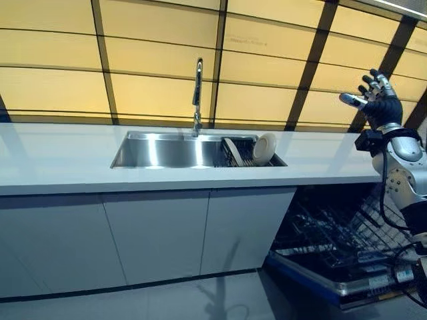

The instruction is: Take plates into dishwasher

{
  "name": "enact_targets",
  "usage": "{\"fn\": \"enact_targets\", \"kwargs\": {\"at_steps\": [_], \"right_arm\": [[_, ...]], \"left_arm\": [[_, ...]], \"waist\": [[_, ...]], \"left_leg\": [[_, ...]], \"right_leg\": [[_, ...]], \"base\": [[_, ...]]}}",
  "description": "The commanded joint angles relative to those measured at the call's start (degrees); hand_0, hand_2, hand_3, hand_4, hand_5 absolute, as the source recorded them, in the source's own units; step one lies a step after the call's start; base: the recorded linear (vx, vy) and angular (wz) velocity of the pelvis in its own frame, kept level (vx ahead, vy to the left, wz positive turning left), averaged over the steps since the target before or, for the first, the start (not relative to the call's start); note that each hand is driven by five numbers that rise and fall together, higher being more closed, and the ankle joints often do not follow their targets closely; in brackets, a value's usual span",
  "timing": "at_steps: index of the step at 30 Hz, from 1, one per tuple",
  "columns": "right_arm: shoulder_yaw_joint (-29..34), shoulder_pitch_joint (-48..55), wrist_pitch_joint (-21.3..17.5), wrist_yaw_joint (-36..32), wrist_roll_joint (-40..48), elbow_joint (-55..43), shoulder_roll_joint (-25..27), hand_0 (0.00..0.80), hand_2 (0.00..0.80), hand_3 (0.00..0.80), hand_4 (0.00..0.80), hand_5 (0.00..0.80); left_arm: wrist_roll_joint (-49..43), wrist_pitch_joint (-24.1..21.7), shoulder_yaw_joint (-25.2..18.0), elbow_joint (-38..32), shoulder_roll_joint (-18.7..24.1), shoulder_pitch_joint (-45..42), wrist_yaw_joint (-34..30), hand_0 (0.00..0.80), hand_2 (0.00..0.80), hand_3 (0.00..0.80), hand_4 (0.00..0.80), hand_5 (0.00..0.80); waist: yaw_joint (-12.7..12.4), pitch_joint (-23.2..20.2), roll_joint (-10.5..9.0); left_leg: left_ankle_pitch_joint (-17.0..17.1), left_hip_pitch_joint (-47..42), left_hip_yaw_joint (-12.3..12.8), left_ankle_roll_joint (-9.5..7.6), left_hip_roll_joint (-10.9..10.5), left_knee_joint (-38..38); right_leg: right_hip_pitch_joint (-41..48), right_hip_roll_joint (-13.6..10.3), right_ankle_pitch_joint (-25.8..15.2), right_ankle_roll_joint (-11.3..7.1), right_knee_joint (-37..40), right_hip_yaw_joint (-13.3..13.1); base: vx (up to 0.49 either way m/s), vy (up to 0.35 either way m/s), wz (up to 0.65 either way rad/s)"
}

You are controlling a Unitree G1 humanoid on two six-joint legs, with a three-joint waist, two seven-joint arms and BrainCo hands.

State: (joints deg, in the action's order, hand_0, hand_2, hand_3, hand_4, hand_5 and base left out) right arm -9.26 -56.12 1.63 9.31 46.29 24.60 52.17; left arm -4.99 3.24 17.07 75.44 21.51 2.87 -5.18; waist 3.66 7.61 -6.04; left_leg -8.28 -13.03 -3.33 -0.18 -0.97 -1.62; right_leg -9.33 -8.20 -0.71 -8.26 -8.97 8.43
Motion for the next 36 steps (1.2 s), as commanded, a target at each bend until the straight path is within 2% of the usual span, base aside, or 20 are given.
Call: {"fn": "enact_targets", "kwargs": {"at_steps": [1,2,3,4,5,6,7,9,10,12,14,16,17,19,22,25,28,31,33,36], "right_arm": [[-2.5,-6.4,0.0,0.9,0.4,-2.4,-0.1,0.000,0.000,0.000,0.000,0.000],[-3.4,-5.9,-0.3,1.7,0.5,-3.6,-0.6,0.000,0.000,0.000,0.000,0.000],[-4.4,-5.2,-1.1,2.0,0.8,-4.0,-0.7,0.000,0.000,0.000,0.000,0.000],[-4.6,-5.1,-1.4,2.5,0.8,-4.3,-0.7,0.000,0.000,0.000,0.000,0.000],[-4.6,-4.9,-1.5,3.0,0.8,-4.6,-0.8,0.000,0.000,0.000,0.000,0.000],[-4.6,-4.3,-1.3,4.1,0.4,-5.6,-1.2,0.000,0.000,0.000,0.000,0.000],[-4.4,-3.9,-1.7,4.3,-0.1,-5.7,-1.7,0.000,0.000,0.000,0.000,0.000],[-4.4,-3.9,-1.7,4.5,-0.9,-5.7,-2.6,0.000,0.000,0.000,0.000,0.000],[-4.8,-4.7,-1.0,5.5,-1.8,-5.6,-3.7,0.000,0.000,0.000,0.000,0.000],[-5.4,-6.0,-0.4,6.5,-2.2,-4.5,-4.5,0.000,0.000,0.000,0.000,0.000],[-6.0,-7.1,0.2,6.8,-2.5,-3.0,-4.8,0.000,0.000,0.000,0.000,0.000],[-6.4,-7.3,0.5,7.0,-2.4,-2.2,-4.7,0.000,0.000,0.000,0.000,0.000],[-6.8,-7.5,0.4,6.5,-2.2,-1.4,-4.5,0.000,0.000,0.000,0.000,0.000],[-7.0,-7.6,0.3,5.5,-1.3,-0.4,-3.8,0.000,0.000,0.000,0.000,0.000],[-6.8,-7.5,-0.3,3.5,-0.1,1.3,-2.5,0.000,0.000,0.000,0.000,0.000],[-5.9,-6.5,-0.3,1.8,-0.1,2.1,-1.5,0.000,0.000,0.000,0.000,0.000],[-3.1,-2.9,0.7,1.3,-0.6,0.6,-0.3,0.000,0.000,0.000,0.000,0.000],[-1.0,-0.1,-0.3,0.8,0.4,0.6,0.6,0.000,0.000,0.000,0.000,0.000],[0.6,1.6,-0.5,0.4,0.3,0.7,0.6,0.000,0.000,0.000,0.000,0.000],[2.2,3.9,-0.6,-0.8,-0.5,0.9,0.4,0.000,0.000,0.000,0.000,0.000]], "left_arm": [[-0.2,-2.5,0.9,-0.3,0.1,-1.4,-0.5,0.000,0.000,0.000,0.000,0.000],[0.4,-3.6,0.8,-0.8,-0.4,-1.8,-0.2,0.000,0.000,0.000,0.000,0.000],[1.2,-5.1,1.1,-1.3,-1.2,-2.2,0.6,0.000,0.000,0.000,0.000,0.000],[1.6,-5.7,1.2,-1.8,-1.5,-2.2,0.8,0.000,0.000,0.000,0.000,0.000],[1.8,-6.1,1.4,-2.2,-1.6,-2.1,0.9,0.000,0.000,0.000,0.000,0.000],[1.9,-5.9,1.8,-3.4,-1.8,-1.7,0.6,0.000,0.000,0.000,0.000,0.000],[2.0,-5.8,2.4,-4.0,-1.8,-1.2,0.4,0.000,0.000,0.000,0.000,0.000],[2.1,-5.4,2.7,-4.6,-1.4,-0.7,0.0,0.000,0.000,0.000,0.000,0.000],[2.3,-5.3,2.9,-4.6,-1.2,-0.2,0.0,0.000,0.000,0.000,0.000,0.000],[2.1,-5.1,2.8,-4.7,-1.0,0.4,-0.1,0.000,0.000,0.000,0.000,0.000],[1.6,-4.6,2.7,-4.8,-1.1,0.6,-0.1,0.000,0.000,0.000,0.000,0.000],[1.5,-4.3,3.1,-5.1,-1.8,0.0,0.6,0.000,0.000,0.000,0.000,0.000],[1.7,-4.4,3.3,-5.0,-2.2,-0.4,1.1,0.000,0.000,0.000,0.000,0.000],[2.2,-4.7,3.3,-4.7,-2.4,-0.9,1.6,0.000,0.000,0.000,0.000,0.000],[3.1,-5.7,3.2,-3.9,-2.6,-1.5,1.9,0.000,0.000,0.000,0.000,0.000],[3.5,-5.5,2.8,-3.4,-2.9,-1.6,2.2,0.000,0.000,0.000,0.000,0.000],[2.7,-5.1,3.2,-3.2,-2.6,-1.0,2.3,0.000,0.000,0.000,0.000,0.000],[3.0,-4.9,3.0,-3.4,-1.7,0.5,1.9,0.000,0.000,0.000,0.000,0.000],[2.4,-4.5,3.5,-3.7,-1.2,1.5,1.5,0.000,0.000,0.000,0.000,0.000],[2.6,-5.0,4.5,-3.2,-0.8,2.3,1.4,0.000,0.000,0.000,0.000,0.000]], "waist": [[-0.5,-6.2,2.83],[-0.8,-6.5,2.41],[-1.9,-5.8,1.48],[-2.6,-5.3,0.28],[-2.8,-5.2,0.17],[-3.6,-4.1,-0.38],[-4.2,-3.3,-0.38],[-4.8,-2.6,-0.33],[-5.3,-2.4,-0.25],[-6.1,-2.3,0.21],[-7.1,-2.4,0.82],[-8.7,-2.0,1.44],[-9.3,-1.8,1.59],[-9.9,-1.5,1.88],[-10.2,-1.6,1.95],[-10.3,-2.5,1.22],[-9.7,-3.3,0.26],[-9.8,-4.0,-0.64],[-9.8,-4.1,-1.02],[-9.2,-4.1,-0.96]], "left_leg": [[2.8,-6.9,3.0,4.57,4.0,-9.9],[8.6,-4.4,3.9,5.69,4.4,-17.6],[11.5,2.6,4.7,6.22,3.2,-30.7],[12.1,6.8,5.5,5.97,2.2,-36.5],[11.8,9.8,5.6,5.82,2.2,-39.9],[9.6,14.3,6.6,4.55,2.0,-42.8],[7.7,17.1,7.0,3.40,1.6,-41.2],[6.2,18.1,7.6,2.42,1.6,-36.7],[5.8,18.0,8.5,1.97,1.7,-30.8],[6.9,17.3,9.3,2.44,1.8,-18.7],[9.3,17.4,7.8,3.55,0.8,-8.2],[15.5,21.2,5.3,5.37,0.3,-0.7],[17.6,22.8,5.0,5.88,0.3,0.7],[19.6,24.7,5.7,6.37,0.7,2.1],[19.4,25.3,5.8,6.01,0.8,2.1],[16.6,23.8,5.7,4.49,0.3,1.9],[13.1,22.0,6.5,2.56,-0.5,-0.2],[11.5,21.7,6.4,0.89,-1.2,-1.2],[11.0,21.6,6.4,-0.13,-1.7,-1.7],[10.4,20.3,6.1,-1.86,-2.6,-1.0]], "right_leg": [[0.1,3.9,-5.6,4.36,2.8,-0.1],[2.5,4.6,-4.8,5.70,4.6,-0.2],[6.2,5.0,-4.2,7.46,6.7,-0.1],[7.8,4.2,-4.0,8.19,7.3,0.0],[8.1,4.2,-3.9,8.62,7.5,0.4],[9.8,3.8,-3.4,8.97,7.8,0.7],[10.9,3.8,-3.2,8.81,8.2,0.7],[12.4,4.0,-2.8,8.41,9.0,0.2],[13.4,4.5,-2.3,8.07,9.9,-0.1],[15.0,5.4,-1.4,7.46,11.1,-0.7],[16.6,6.6,-0.8,7.02,12.3,-2.0],[19.1,8.3,-0.1,7.19,13.7,-4.6],[20.0,8.9,0.4,7.33,13.7,-5.6],[21.6,9.7,1.6,7.55,13.5,-6.5],[23.0,9.7,3.1,7.51,13.2,-7.2],[24.0,8.4,4.1,6.80,13.5,-7.2],[23.5,6.1,4.5,5.44,11.7,-5.3],[22.1,4.3,4.9,4.13,8.8,-4.2],[21.1,2.8,3.9,3.26,5.0,-3.7],[17.3,0.1,-3.0,1.71,-6.0,-3.4]], "base": [[0.345,-0.384,0.33],[0.340,-0.492,0.44],[0.233,-0.445,0.30],[0.142,-0.334,0.11],[0.104,-0.237,-0.26],[0.132,-0.194,-0.43],[0.149,-0.158,-0.41],[0.167,-0.059,-0.22],[0.235,-0.009,-0.15],[0.256,0.042,-0.18],[0.283,0.058,-0.08],[0.309,0.033,0.00],[0.262,0.020,-0.14],[0.224,0.032,-0.31],[0.208,0.077,-0.28],[0.250,0.179,-0.32],[0.259,0.231,-0.37],[0.168,0.168,-0.02],[0.166,0.192,-0.01],[0.168,0.220,-0.08]]}}
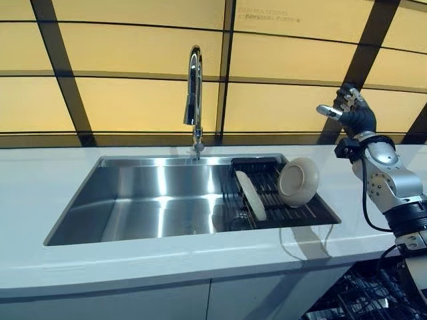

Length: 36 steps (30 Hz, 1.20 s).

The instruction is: Take plates into dishwasher

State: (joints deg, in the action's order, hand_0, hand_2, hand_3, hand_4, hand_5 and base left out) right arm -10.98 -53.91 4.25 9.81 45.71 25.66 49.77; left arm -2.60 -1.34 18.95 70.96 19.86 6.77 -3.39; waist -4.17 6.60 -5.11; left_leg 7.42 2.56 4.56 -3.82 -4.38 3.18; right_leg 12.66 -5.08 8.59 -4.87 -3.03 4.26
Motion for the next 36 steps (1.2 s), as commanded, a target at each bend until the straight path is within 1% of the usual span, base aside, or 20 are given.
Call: {"fn": "enact_targets", "kwargs": {"at_steps": [1,2,3,5,7,9,10,12,14,16,18,20,22,24,26,29,31,32,34,36], "right_arm": [[4.3,2.6,-3.5,-1.8,-0.1,-0.2,2.4,0.000,0.000,0.000,0.000,0.000],[4.5,3.0,-3.5,-1.9,-0.2,-0.1,2.2,0.000,0.000,0.000,0.000,0.000],[4.7,3.1,-3.6,-2.8,-0.5,0.6,2.0,0.000,0.000,0.000,0.000,0.000],[4.4,2.7,-3.3,-3.1,-1.1,1.3,1.5,0.000,0.000,0.000,0.000,0.000],[3.4,1.3,-2.9,-2.9,-1.4,2.6,1.4,0.000,0.000,0.000,0.000,0.000],[2.2,-0.3,-2.3,-2.7,-0.2,3.3,1.6,0.000,0.000,0.000,0.000,0.000],[2.1,-0.5,-2.4,-2.6,-0.1,3.3,1.6,0.000,0.000,0.000,0.000,0.000],[1.7,-0.5,-2.4,-2.2,0.6,2.9,1.5,0.000,0.000,0.000,0.000,0.000],[1.7,-0.4,-1.6,-1.8,1.0,2.2,1.5,0.000,0.000,0.000,0.000,0.000],[1.6,-0.4,-0.3,-1.1,1.5,1.3,1.5,0.000,0.000,0.000,0.000,0.000],[1.7,-0.2,0.7,-1.2,2.0,1.1,1.6,0.000,0.000,0.000,0.000,0.000],[1.8,0.3,1.6,-1.2,2.1,1.3,1.6,0.000,0.000,0.000,0.000,0.000],[1.5,0.3,2.5,-1.6,1.2,1.7,1.3,0.000,0.000,0.000,0.000,0.000],[1.0,0.3,3.3,-1.7,1.3,2.1,1.4,0.000,0.000,0.000,0.000,0.000],[0.7,0.4,3.9,-1.6,1.1,2.2,1.5,0.000,0.000,0.000,0.000,0.000],[0.7,1.2,5.7,-0.8,1.3,1.2,1.8,0.000,0.000,0.000,0.000,0.000],[0.8,1.8,6.3,-0.6,1.1,1.1,1.7,0.000,0.000,0.000,0.000,0.000],[1.1,2.6,7.1,-0.6,1.1,0.7,1.7,0.000,0.000,0.000,0.000,0.000],[1.2,3.4,7.9,-0.7,0.7,0.5,1.9,0.000,0.000,0.000,0.000,0.000],[0.8,3.8,8.1,-1.3,-0.7,1.3,2.1,0.000,0.000,0.000,0.000,0.000]], "left_arm": [[0.6,-0.4,2.9,1.4,1.1,-1.5,-0.4,0.000,0.000,0.000,0.000,0.000],[0.7,-0.5,3.1,1.5,1.2,-1.5,-0.4,0.000,0.000,0.000,0.000,0.000],[0.9,-0.4,2.9,1.4,1.5,-1.6,-0.4,0.000,0.000,0.000,0.000,0.000],[0.9,0.0,2.8,1.1,1.7,-1.7,-0.5,0.000,0.000,0.000,0.000,0.000],[0.4,0.2,2.3,1.0,2.1,-1.9,-0.6,0.000,0.000,0.000,0.000,0.000],[-0.2,0.7,1.0,1.2,3.0,-1.8,-0.7,0.000,0.000,0.000,0.000,0.000],[-0.2,0.7,0.9,1.2,3.0,-1.8,-0.6,0.000,0.000,0.000,0.000,0.000],[-0.4,0.9,0.0,1.5,3.0,-1.7,-0.3,0.000,0.000,0.000,0.000,0.000],[-0.8,1.0,-0.8,1.9,2.7,-1.9,0.4,0.000,0.000,0.000,0.000,0.000],[-1.1,1.2,-1.2,1.9,2.8,-2.1,0.8,0.000,0.000,0.000,0.000,0.000],[-0.8,1.1,-1.5,1.9,2.8,-2.1,1.0,0.000,0.000,0.000,0.000,0.000],[-0.4,1.2,-2.0,1.9,2.7,-1.7,0.7,0.000,0.000,0.000,0.000,0.000],[0.8,1.1,-2.1,1.5,2.3,-1.5,0.3,0.000,0.000,0.000,0.000,0.000],[-0.1,0.4,-1.8,1.3,1.5,-1.8,0.2,0.000,0.000,0.000,0.000,0.000],[-0.2,0.0,-1.2,0.9,1.0,-2.1,0.4,0.000,0.000,0.000,0.000,0.000],[-0.7,-0.3,-0.2,-1.1,0.6,-2.5,0.1,0.000,0.000,0.000,0.000,0.000],[-0.7,-0.4,0.2,-1.9,0.3,-2.8,0.2,0.000,0.000,0.000,0.000,0.000],[-0.9,-0.2,0.5,-2.4,0.1,-2.7,0.2,0.000,0.000,0.000,0.000,0.000],[-1.3,-0.1,0.9,-2.7,0.0,-2.6,0.1,0.000,0.000,0.000,0.000,0.000],[-0.9,-0.4,1.3,-2.5,0.0,-2.5,0.2,0.000,0.000,0.000,0.000,0.000]], "waist": [[-0.9,-2.7,-0.86],[-0.7,-2.5,-0.39],[-0.5,-2.1,0.64],[-0.4,-1.8,0.98],[-0.4,-1.4,1.15],[0.2,-0.9,1.08],[0.4,-0.8,1.03],[1.0,-0.5,0.46],[1.8,-0.4,-0.02],[2.3,-0.3,-0.05],[2.4,-0.4,-0.07],[2.2,-1.0,-0.26],[2.0,-1.4,-0.31],[1.8,-1.6,-0.41],[1.7,-1.6,-0.52],[1.5,-1.1,-0.53],[1.5,-0.9,-0.43],[1.7,-0.9,-0.33],[2.0,-0.7,-0.22],[2.3,-0.6,-0.06]], "left_leg": [[-5.8,2.9,-2.0,1.24,1.0,-5.3],[-6.0,2.0,-2.1,1.03,1.1,-4.9],[-6.5,0.1,-2.8,0.90,1.4,-4.2],[-6.7,-1.4,-3.1,0.90,1.3,-3.2],[-6.8,-2.7,-3.2,1.23,1.4,-2.1],[-7.4,-4.7,-3.0,2.01,2.3,-0.8],[-7.6,-4.9,-3.0,2.16,2.4,-0.6],[-8.4,-5.8,-3.0,2.44,2.3,0.1],[-9.0,-6.9,-3.4,2.48,1.9,1.0],[-9.5,-7.7,-4.1,2.50,2.0,1.5],[-9.3,-7.9,-4.6,2.59,2.3,1.7],[-8.7,-7.3,-4.6,3.09,2.6,1.7],[-8.2,-7.2,-3.9,3.92,3.5,1.8],[-7.8,-7.2,-3.4,4.60,4.1,1.7],[-7.7,-7.1,-3.3,5.25,4.7,1.4],[-7.3,-6.8,-3.0,6.26,5.7,0.7],[-7.2,-6.6,-2.7,6.64,6.0,0.4],[-7.2,-6.5,-1.9,6.90,6.3,0.1],[-7.2,-6.2,-0.7,7.19,6.5,-0.3],[-7.1,-6.2,-0.3,7.41,6.6,-0.2]], "right_leg": [[-8.0,-4.0,-15.6,-1.76,-19.5,1.7],[-10.0,-4.3,-16.3,-1.70,-22.7,1.7],[-12.9,-4.2,-15.6,-1.24,-26.3,1.8],[-14.2,-4.6,-15.2,-1.04,-25.3,2.6],[-14.7,-4.4,-13.6,-0.76,-19.6,3.6],[-15.5,-3.6,-11.7,-0.98,-9.6,4.2],[-15.5,-3.3,-11.7,-1.10,-7.8,4.1],[-16.1,-2.1,-12.7,-2.18,-1.3,3.1],[-17.3,-0.9,-15.1,-3.17,2.2,2.3],[-19.0,-0.2,-15.9,-3.23,1.5,1.8],[-17.8,0.3,-15.2,-2.70,2.0,1.0],[-15.4,0.7,-14.2,-2.21,3.3,1.0],[-13.1,0.8,-13.2,-1.76,4.2,1.8],[-11.3,0.9,-12.1,-1.17,4.9,2.3],[-10.3,1.2,-11.4,-0.69,5.1,2.6],[-9.1,1.3,-10.7,-0.02,5.5,3.8],[-8.8,1.4,-10.5,0.21,5.7,4.4],[-8.5,1.3,-10.4,0.33,5.9,5.2],[-8.3,1.3,-10.3,0.38,6.0,5.9],[-8.3,1.5,-10.3,0.54,6.3,6.4]], "base": [[0.185,0.244,-0.17],[0.225,0.280,-0.19],[0.180,0.182,-0.18],[0.152,0.089,-0.09],[0.154,-0.039,-0.17],[0.146,-0.119,-0.07],[0.089,-0.124,-0.07],[0.092,-0.147,0.00],[0.124,-0.174,0.05],[0.113,-0.181,0.18],[0.109,-0.214,0.49],[0.099,-0.230,0.32],[0.094,-0.198,0.04],[0.105,-0.186,0.09],[0.089,-0.183,0.19],[0.061,-0.159,0.26],[0.035,-0.099,0.15],[0.025,-0.064,0.10],[0.009,-0.042,0.19],[0.009,-0.012,0.20]]}}
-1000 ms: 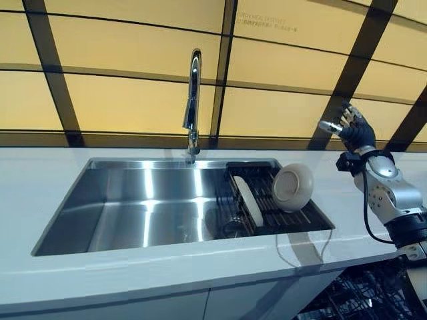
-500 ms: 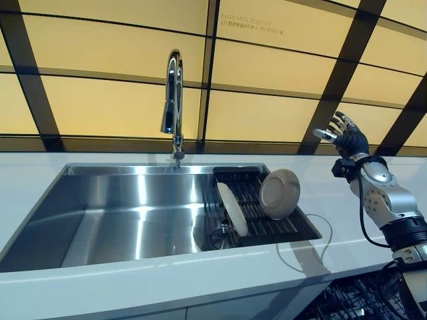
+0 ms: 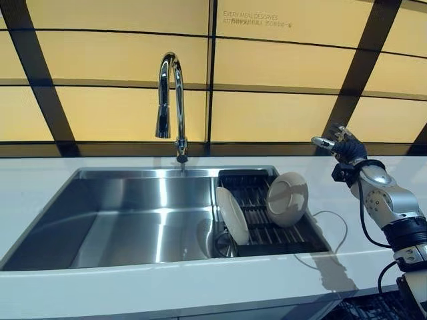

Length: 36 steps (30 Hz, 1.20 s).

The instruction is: Take plates into dishwasher

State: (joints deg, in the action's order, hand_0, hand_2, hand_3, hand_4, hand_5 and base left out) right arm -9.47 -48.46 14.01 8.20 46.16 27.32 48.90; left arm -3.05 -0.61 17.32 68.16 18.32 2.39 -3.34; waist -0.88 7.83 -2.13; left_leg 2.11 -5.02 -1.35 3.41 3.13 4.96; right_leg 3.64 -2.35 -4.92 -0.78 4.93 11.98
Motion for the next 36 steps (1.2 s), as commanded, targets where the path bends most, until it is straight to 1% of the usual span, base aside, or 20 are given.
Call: {"fn": "enact_targets", "kwargs": {"at_steps": [1,3,5,8,15,23,36], "right_arm": [[-0.9,-1.5,-1.6,-0.1,-1.4,-0.1,3.0,0.000,0.000,0.000,0.000,0.000],[-1.2,-1.2,-1.3,-0.8,-1.7,0.4,3.2,0.000,0.000,0.000,0.000,0.000],[-1.5,-1.1,-0.1,-0.9,-1.8,0.7,3.3,0.000,0.000,0.000,0.000,0.000],[-1.8,-0.8,1.4,-1.7,-1.3,1.9,3.7,0.000,0.000,0.000,0.000,0.000],[-2.1,-0.3,3.5,-4.0,-1.7,3.6,4.8,0.000,0.000,0.000,0.000,0.000],[-1.2,3.4,7.4,-7.5,1.8,2.4,5.0,0.000,0.000,0.000,0.000,0.000],[0.0,8.6,9.1,-8.7,3.5,-1.8,1.5,0.000,0.000,0.000,0.000,0.000]], "left_arm": [[-0.3,-1.1,3.0,0.4,1.5,1.9,0.2,0.000,0.000,0.000,0.000,0.000],[-0.8,-0.6,2.8,0.5,1.5,1.9,0.3,0.000,0.000,0.000,0.000,0.000],[-0.9,-0.5,2.8,1.1,1.5,1.9,0.5,0.000,0.000,0.000,0.000,0.000],[-0.8,-0.4,2.6,1.8,1.6,2.3,0.8,0.000,0.000,0.000,0.000,0.000],[-0.7,-0.6,2.2,1.8,2.1,2.3,0.9,0.000,0.000,0.000,0.000,0.000],[-0.4,-1.2,1.5,1.7,2.3,2.4,1.1,0.000,0.000,0.000,0.000,0.000],[-0.6,-1.1,1.2,1.5,2.3,2.2,1.5,0.000,0.000,0.000,0.000,0.000]], "waist": [[-1.0,-1.8,-3.01],[-0.9,-1.9,-3.00],[-0.7,-1.9,-3.00],[-0.4,-1.9,-3.13],[-0.2,-1.6,-3.53],[0.3,-1.0,-4.23],[0.5,-0.6,-4.48]], "left_leg": [[-1.8,1.3,5.5,0.16,-1.0,-1.9],[-1.7,1.0,5.5,0.15,-1.2,-1.2],[-1.5,1.0,5.6,0.12,-1.4,-0.6],[-1.5,0.9,6.1,0.02,-1.6,-0.3],[-1.8,0.7,6.9,-0.34,-1.9,0.0],[-2.2,0.5,7.9,-0.91,-2.1,0.0],[-2.7,0.0,8.5,-1.44,-2.1,0.0]], "right_leg": [[0.8,-1.1,3.2,-3.53,-1.5,-1.4],[1.0,-0.8,3.0,-3.50,-0.9,-1.5],[1.0,-0.6,2.9,-3.49,-0.5,-1.9],[0.9,-0.4,2.7,-3.58,-0.4,-1.9],[0.7,-0.2,2.6,-3.76,-0.3,-2.0],[0.6,-0.2,2.6,-3.87,-0.6,-2.2],[1.0,-0.3,2.9,-4.04,-0.8,-2.5]], "base": [[0.016,0.000,0.15],[0.018,0.008,0.12],[0.014,0.025,0.07],[0.010,0.037,0.03],[0.005,0.035,0.00],[0.000,0.000,0.00],[0.000,0.000,0.00]]}}
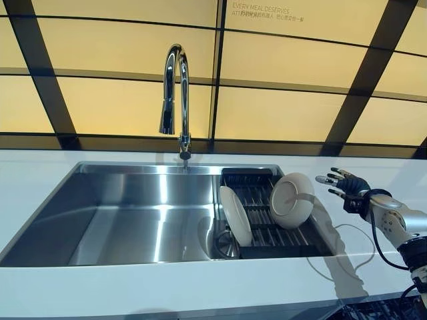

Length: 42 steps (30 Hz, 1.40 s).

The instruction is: Take plates into dishwasher

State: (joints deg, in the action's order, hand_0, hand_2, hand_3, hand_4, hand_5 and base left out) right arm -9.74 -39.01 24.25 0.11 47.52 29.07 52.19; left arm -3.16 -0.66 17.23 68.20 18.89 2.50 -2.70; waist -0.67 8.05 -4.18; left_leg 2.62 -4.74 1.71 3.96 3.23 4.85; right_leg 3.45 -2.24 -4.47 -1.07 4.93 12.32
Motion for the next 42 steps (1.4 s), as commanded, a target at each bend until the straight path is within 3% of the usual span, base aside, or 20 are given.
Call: {"fn": "enact_targets", "kwargs": {"at_steps": [1,27,42], "right_arm": [[0.2,-0.2,-0.9,-1.1,2.3,-4.3,-2.2,0.000,0.000,0.000,0.000,0.000],[-0.9,3.2,0.2,-0.5,1.2,-11.6,-5.4,0.000,0.000,0.000,0.000,0.000],[-1.0,3.4,-1.2,0.2,1.7,-10.9,-6.4,0.000,0.000,0.000,0.000,0.000]], "left_arm": [[-0.7,-1.1,1.1,1.5,1.8,2.1,0.8,0.000,0.000,0.000,0.000,0.000],[-1.0,-0.8,0.7,0.7,2.0,1.9,0.8,0.000,0.000,0.000,0.000,0.000],[-0.9,-0.8,0.9,0.9,2.2,2.1,0.9,0.000,0.000,0.000,0.000,0.000]], "waist": [[0.4,-0.8,-2.48],[0.5,-0.4,-2.61],[0.0,-0.1,-2.59]], "left_leg": [[-3.3,-0.3,5.6,-2.06,-2.2,0.2],[-3.6,-0.3,5.9,-2.60,-2.5,0.2],[-3.5,-0.2,5.4,-2.63,-2.6,0.2]], "right_leg": [[1.2,-0.4,2.4,-3.80,-0.7,-2.9],[1.2,-0.4,2.3,-4.19,-0.6,-3.1],[1.2,-0.4,2.3,-4.19,-0.7,-2.8]], "base": [[0.000,0.000,0.00],[-0.001,0.002,-0.01],[0.000,0.000,0.00]]}}
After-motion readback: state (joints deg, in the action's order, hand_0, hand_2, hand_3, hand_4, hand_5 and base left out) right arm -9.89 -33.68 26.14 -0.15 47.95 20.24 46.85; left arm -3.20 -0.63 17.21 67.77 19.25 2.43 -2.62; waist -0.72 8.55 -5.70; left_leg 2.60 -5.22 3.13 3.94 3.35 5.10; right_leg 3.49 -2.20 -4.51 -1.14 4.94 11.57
